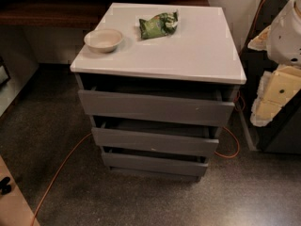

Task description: Place green jalapeno chip bag into top drawer

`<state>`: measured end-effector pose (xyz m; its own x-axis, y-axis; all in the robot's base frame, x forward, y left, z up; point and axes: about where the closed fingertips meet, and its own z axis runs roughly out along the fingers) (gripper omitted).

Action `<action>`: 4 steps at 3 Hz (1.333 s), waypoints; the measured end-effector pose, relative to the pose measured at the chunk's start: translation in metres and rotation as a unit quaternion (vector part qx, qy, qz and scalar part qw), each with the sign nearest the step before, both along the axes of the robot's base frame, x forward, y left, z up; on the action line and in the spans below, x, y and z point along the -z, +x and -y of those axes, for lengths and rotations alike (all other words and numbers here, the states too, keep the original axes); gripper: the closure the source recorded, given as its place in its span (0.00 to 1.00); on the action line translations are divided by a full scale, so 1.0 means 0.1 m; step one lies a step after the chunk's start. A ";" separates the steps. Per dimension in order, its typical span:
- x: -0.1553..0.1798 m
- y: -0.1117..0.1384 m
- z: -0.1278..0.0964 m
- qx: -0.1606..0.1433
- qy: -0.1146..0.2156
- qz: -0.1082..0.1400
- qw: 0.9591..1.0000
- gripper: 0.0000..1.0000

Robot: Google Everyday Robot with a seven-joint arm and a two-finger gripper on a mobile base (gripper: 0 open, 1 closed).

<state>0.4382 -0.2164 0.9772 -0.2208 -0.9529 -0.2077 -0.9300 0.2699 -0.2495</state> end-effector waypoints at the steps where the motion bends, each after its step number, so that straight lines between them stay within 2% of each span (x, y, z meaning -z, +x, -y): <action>1: 0.07 0.07 -0.03 0.002 -0.001 0.000 1.000 0.00; 2: 0.24 0.23 -0.19 -0.005 0.002 -0.005 1.000 0.00; 3: 0.62 0.59 -0.38 -0.024 0.001 -0.005 1.000 0.00; 4: 0.86 0.83 -0.54 -0.048 0.010 0.009 0.999 0.00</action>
Offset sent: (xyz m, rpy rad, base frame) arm 0.0461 0.0385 -0.0523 0.0091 0.0410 0.0320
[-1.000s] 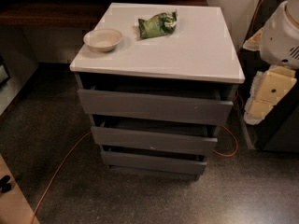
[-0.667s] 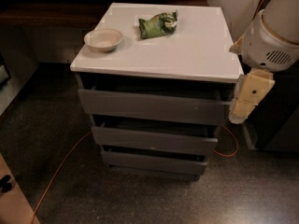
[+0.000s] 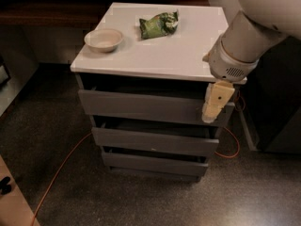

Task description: Place green jalapeno chip bag into top drawer

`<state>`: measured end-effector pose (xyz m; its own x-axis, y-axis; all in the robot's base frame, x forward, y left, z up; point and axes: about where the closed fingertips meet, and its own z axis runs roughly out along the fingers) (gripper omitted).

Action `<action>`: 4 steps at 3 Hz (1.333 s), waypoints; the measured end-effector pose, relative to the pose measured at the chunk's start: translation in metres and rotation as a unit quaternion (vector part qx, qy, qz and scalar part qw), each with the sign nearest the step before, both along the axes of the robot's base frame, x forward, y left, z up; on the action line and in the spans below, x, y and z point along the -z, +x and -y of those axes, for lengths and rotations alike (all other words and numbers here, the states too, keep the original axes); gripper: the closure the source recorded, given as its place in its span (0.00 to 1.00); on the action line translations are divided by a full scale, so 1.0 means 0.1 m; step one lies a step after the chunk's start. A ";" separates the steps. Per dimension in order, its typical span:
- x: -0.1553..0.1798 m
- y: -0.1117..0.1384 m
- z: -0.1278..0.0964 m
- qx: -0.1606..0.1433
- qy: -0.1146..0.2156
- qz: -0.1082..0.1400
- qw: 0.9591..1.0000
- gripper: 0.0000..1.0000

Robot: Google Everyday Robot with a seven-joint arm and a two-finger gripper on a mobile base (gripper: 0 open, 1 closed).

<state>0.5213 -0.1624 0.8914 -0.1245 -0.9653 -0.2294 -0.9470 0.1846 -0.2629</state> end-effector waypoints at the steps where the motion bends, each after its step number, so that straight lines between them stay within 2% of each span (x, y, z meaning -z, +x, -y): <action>1: 0.25 0.26 -0.17 -0.029 0.027 0.021 0.999 0.00; 2: 0.25 0.26 -0.17 -0.029 0.027 0.021 0.999 0.00; 3: 0.48 0.36 -0.28 -0.040 0.050 0.019 0.998 0.00; 4: 0.87 0.48 -0.54 -0.068 0.076 0.016 0.995 0.00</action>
Offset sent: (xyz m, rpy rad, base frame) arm 0.0220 0.0153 -0.0233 0.0483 -0.0322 0.0515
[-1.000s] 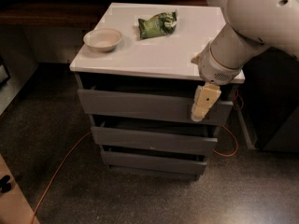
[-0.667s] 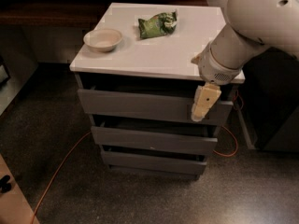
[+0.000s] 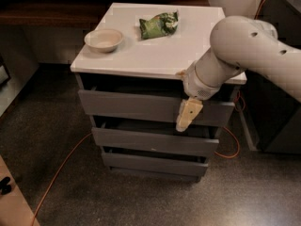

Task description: Place green jalapeno chip bag into top drawer

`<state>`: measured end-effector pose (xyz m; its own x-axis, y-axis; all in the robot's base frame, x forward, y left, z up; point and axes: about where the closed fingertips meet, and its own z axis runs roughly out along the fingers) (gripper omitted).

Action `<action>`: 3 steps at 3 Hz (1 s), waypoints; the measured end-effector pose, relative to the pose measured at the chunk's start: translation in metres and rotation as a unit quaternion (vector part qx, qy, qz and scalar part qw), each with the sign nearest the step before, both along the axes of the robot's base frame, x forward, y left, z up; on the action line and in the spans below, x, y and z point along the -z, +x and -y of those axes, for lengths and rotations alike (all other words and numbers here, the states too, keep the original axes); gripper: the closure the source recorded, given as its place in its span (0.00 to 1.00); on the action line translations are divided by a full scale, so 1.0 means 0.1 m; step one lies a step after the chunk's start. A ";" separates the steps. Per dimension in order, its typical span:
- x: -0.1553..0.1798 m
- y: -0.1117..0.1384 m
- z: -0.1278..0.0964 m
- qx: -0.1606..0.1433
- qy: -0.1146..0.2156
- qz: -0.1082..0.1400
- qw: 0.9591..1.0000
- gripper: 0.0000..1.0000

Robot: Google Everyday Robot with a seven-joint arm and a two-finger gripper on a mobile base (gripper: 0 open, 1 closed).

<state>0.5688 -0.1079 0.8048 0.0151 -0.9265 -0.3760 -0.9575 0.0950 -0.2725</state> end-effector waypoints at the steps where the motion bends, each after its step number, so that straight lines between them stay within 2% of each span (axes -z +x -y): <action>1: 0.33 0.20 -0.20 -0.019 0.019 0.001 1.000 0.00; 3: 0.90 0.65 -0.42 -0.020 0.017 0.007 1.000 0.00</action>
Offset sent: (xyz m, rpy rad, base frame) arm 0.0707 0.0455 -0.0906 0.0556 -0.0264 0.0498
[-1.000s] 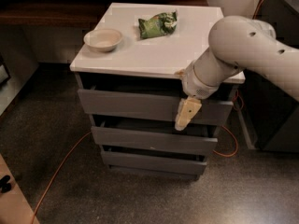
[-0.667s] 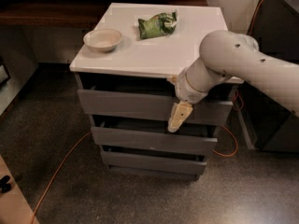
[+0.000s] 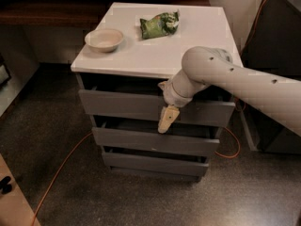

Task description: Place green jalapeno chip bag into top drawer

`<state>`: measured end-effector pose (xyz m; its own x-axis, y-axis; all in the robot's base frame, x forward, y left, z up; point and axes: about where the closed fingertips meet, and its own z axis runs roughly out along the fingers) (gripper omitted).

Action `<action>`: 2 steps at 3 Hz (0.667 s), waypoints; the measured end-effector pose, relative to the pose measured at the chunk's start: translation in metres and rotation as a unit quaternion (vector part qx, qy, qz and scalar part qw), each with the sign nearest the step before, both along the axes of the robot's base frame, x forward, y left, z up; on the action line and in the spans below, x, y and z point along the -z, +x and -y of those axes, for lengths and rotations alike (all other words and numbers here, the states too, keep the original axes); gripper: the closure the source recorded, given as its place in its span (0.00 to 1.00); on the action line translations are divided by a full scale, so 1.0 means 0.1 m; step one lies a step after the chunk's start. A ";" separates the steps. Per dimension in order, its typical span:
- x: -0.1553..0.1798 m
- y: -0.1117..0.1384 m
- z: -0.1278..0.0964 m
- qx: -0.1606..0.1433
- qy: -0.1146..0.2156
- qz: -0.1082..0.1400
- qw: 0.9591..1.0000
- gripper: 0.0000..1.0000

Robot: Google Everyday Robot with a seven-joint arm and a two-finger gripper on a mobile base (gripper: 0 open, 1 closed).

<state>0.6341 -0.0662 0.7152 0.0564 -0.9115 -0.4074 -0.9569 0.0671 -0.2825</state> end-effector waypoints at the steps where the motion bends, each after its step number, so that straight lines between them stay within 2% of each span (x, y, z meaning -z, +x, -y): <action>1: 0.28 0.28 -0.10 0.009 -0.003 0.002 1.000 0.00; 2: 0.44 0.50 -0.21 0.018 0.000 0.000 1.000 0.03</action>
Offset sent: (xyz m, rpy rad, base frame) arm 0.0692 0.0233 -0.0509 0.0062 -0.0169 -0.0560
